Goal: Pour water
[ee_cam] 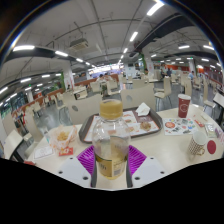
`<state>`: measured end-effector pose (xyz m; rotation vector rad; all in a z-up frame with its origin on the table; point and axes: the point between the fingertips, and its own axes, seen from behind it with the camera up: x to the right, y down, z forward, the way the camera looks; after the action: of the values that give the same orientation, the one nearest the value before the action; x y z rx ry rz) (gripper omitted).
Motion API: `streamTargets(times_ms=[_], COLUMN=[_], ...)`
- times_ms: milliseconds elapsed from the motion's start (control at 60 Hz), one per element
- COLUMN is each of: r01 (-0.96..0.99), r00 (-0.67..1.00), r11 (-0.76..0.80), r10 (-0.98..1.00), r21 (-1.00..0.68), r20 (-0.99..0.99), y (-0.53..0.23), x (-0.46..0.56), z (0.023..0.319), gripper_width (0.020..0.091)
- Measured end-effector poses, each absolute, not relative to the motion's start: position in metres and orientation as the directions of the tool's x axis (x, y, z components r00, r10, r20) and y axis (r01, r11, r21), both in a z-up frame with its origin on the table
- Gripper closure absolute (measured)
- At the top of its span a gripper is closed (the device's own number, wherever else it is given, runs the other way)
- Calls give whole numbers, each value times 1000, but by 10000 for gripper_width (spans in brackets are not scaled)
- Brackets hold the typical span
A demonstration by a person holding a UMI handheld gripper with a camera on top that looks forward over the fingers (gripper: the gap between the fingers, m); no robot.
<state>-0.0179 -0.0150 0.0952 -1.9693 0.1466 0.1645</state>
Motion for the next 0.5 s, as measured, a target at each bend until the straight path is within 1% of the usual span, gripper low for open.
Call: streamTargets(times_ms=[67, 133, 167, 183, 250, 317, 333, 350, 433, 483, 500], r01=[-300, -470, -559, -604, -768, -877, -896, -912, -940, -933, -926], r00=[949, 870, 809, 772, 585, 368, 313, 261, -34, -163, -193], r11=[-368, -354, -353, -353, -356, -357, -354, -346, -336, -306, -306], r10=[-26, -28, -35, -36, -49, -73, -78, -77, -87, -112, -119], r21=[-880, -809, -750, -714, -533, -320, -267, -220, 61, 190, 221], r20=[-313, -493, -586, -635, -810, -927, -946, -962, -996, -980, -974], y=[-19, -19, -20, -17, -19, -18, -23, -14, -14, -12, -17], x=[-4, 6, 12, 19, 37, 59, 62, 70, 102, 124, 128], z=[125, 154, 166, 167, 185, 191, 198, 191, 190, 179, 180], gripper_width=[706, 707, 707, 707, 708, 708, 708, 708, 708, 707, 709])
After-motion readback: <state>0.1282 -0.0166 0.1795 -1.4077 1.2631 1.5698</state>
